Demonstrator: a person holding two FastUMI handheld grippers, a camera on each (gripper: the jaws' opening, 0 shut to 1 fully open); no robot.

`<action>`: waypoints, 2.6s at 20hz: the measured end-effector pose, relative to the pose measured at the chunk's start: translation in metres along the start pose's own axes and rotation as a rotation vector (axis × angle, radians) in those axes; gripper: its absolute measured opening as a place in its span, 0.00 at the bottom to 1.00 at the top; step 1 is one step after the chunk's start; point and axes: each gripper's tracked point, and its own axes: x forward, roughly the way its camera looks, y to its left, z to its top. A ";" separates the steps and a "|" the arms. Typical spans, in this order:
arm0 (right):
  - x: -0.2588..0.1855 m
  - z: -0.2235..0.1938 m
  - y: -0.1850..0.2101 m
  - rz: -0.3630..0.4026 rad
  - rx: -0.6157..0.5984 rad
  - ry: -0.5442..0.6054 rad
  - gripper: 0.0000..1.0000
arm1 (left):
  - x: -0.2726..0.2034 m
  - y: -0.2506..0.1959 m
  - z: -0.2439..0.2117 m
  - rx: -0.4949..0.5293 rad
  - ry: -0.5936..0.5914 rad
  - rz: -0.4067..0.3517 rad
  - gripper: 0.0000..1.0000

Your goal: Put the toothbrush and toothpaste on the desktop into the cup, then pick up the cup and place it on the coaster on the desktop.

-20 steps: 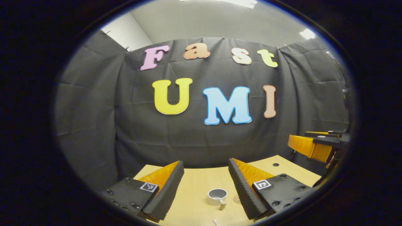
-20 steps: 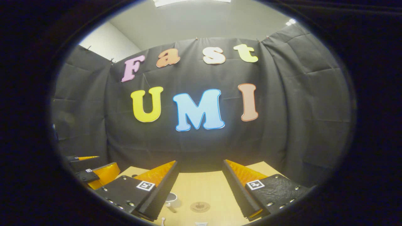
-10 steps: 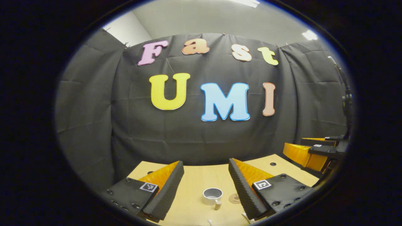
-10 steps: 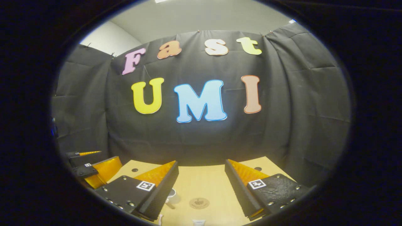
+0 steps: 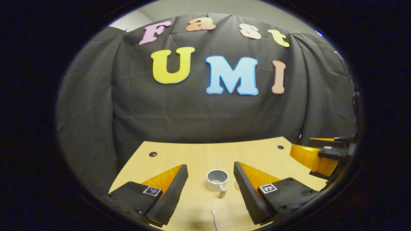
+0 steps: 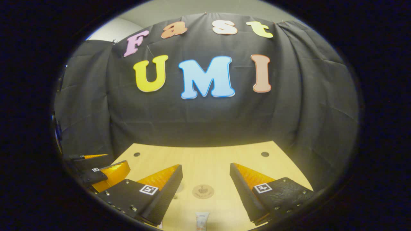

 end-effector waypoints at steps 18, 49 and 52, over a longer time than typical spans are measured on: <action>0.006 -0.201 0.007 0.017 0.036 0.603 0.93 | 0.025 -0.004 -0.231 -0.139 0.606 -0.028 1.00; 0.001 -0.314 0.005 -0.048 -0.018 0.975 0.92 | 0.021 -0.002 -0.338 -0.090 0.970 0.076 0.95; 0.002 -0.312 0.005 -0.056 -0.021 0.978 0.86 | 0.022 -0.003 -0.338 -0.088 0.977 0.075 0.96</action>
